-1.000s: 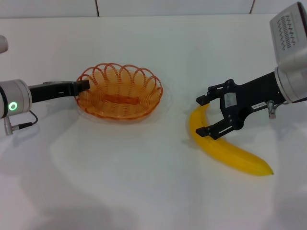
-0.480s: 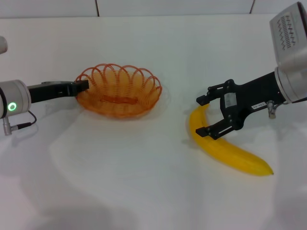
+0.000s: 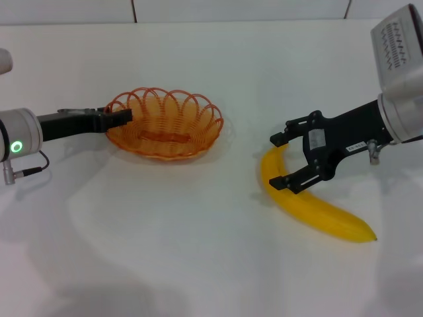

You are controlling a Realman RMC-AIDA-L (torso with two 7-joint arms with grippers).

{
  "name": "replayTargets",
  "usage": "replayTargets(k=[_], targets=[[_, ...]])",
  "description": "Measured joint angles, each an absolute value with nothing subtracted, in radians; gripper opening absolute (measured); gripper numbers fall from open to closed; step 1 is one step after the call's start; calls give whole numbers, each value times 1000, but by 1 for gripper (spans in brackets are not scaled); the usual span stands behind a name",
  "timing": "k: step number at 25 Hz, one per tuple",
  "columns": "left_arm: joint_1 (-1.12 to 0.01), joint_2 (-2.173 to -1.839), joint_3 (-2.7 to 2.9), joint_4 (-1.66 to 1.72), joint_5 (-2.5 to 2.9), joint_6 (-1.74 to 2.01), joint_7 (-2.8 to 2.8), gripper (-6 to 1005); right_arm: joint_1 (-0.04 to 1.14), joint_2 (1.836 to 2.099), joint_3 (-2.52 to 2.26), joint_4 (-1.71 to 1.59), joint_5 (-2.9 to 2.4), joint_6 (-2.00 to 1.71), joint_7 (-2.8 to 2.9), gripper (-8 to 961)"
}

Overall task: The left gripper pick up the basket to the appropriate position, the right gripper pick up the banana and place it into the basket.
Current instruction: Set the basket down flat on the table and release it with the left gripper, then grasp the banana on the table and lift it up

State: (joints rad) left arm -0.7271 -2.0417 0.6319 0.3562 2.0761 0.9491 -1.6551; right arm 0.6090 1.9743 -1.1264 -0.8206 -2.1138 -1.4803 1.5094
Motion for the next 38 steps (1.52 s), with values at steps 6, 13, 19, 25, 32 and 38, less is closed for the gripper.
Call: replayTargets(k=[6, 13, 19, 25, 32, 38], targets=[[-711, -2041, 638, 407, 2079, 969, -1642, 586, 608, 1974, -1125, -821, -2114, -1480, 1509, 893], [-658, -2042, 638, 487, 1991, 1017, -1490, 662, 608, 1974, -1124, -821, -2114, -1480, 1509, 893], [-597, -2039, 637, 513, 1872, 1149, -1291, 658, 608, 1977, -1124, -821, -2114, -1471, 1509, 894], [-535, -2036, 636, 548, 1860, 1243, -1209, 653, 605, 1992, -1124, -821, -2114, -1411, 1509, 894], [-453, -2033, 639, 606, 1928, 1351, -1174, 651, 605, 2015, -1122, -824, -2105, -1351, 1509, 893], [-387, -2032, 637, 620, 1936, 1423, -1108, 650, 602, 2029, -1120, -824, -2093, -1295, 1509, 893]])
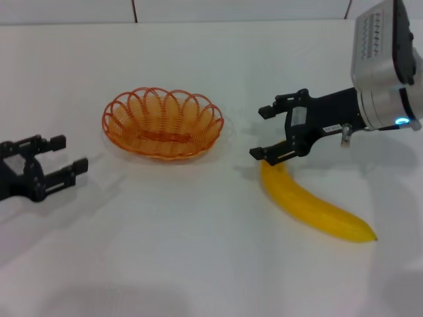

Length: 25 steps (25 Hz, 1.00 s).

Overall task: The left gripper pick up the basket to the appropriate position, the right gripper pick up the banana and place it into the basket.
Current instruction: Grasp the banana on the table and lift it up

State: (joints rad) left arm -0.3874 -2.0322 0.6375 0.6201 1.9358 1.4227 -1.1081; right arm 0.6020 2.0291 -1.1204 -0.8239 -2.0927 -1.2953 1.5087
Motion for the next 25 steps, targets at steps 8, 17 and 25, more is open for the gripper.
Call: replayTargets(k=[8, 17, 25], targets=[[-354, -2035, 637, 616, 1936, 1441, -1040, 649, 579, 2032, -1152, -902, -2047, -1316, 1615, 890], [-354, -2034, 639, 612, 1937, 1437, -1038, 649, 367, 2040, -1424, -1424, -2255, -1344, 2049, 887], [-360, -2034, 639, 611, 1955, 1433, -1041, 649, 346, 2041, -1476, -1520, -2330, -1496, 2198, 886]])
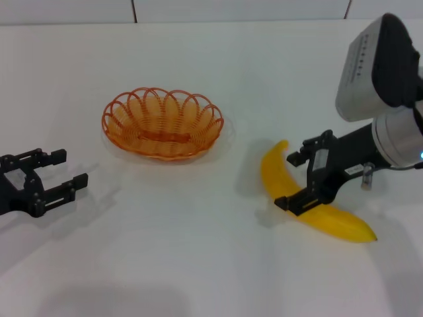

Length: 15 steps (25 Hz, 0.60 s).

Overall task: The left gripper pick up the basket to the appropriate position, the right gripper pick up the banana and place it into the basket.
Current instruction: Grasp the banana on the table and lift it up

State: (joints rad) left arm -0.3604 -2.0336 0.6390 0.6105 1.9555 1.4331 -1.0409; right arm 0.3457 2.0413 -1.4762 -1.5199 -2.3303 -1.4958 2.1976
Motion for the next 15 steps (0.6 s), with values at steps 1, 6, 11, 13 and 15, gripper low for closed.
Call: replayTargets(k=[1, 6, 11, 13, 15], targets=[[-362, -2034, 639, 611, 1958, 1433, -1042, 649, 350, 2040, -1477, -1514, -2331, -1505, 2204, 886], [-364, -2034, 638, 610, 1960, 1433, -1043, 649, 375, 2039, -1478, -1465, -2346, -1512, 2216, 886], [-367, -2034, 638, 610, 1960, 1433, -1043, 649, 421, 2036, -1473, -1361, -2349, -1485, 2210, 887], [-367, -2034, 638, 610, 1960, 1433, -1043, 649, 439, 2035, -1472, -1322, -2355, -1474, 2209, 887], [-368, -2034, 638, 610, 1960, 1433, -1043, 649, 452, 2035, -1473, -1295, -2362, -1460, 2208, 887]])
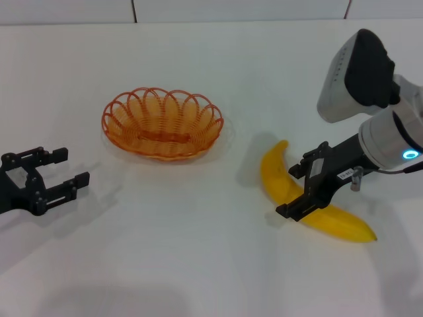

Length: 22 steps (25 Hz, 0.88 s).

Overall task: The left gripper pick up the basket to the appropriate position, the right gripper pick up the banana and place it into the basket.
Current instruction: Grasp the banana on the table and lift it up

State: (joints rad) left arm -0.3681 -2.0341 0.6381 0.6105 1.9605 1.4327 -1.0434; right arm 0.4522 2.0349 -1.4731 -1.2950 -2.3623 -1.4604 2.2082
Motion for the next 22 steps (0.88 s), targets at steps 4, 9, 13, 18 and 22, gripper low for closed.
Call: replayTargets(k=[4, 9, 13, 18, 22], targets=[[-369, -2034, 638, 610, 1960, 1433, -1043, 649, 466, 2035, -1477, -1269, -2379, -1439, 2209, 887], [-373, -2034, 639, 608, 1962, 1433, -1039, 649, 497, 2036, -1478, -1211, -2385, -1428, 2209, 886], [-376, -2035, 640, 607, 1972, 1433, -1040, 649, 510, 2036, -1479, -1187, -2397, -1428, 2209, 887], [-378, -2035, 640, 607, 1974, 1433, -1041, 650, 519, 2036, -1475, -1173, -2400, -1428, 2213, 819], [-377, -2036, 640, 607, 1974, 1433, -1041, 650, 524, 2036, -1468, -1169, -2401, -1432, 2216, 739]])
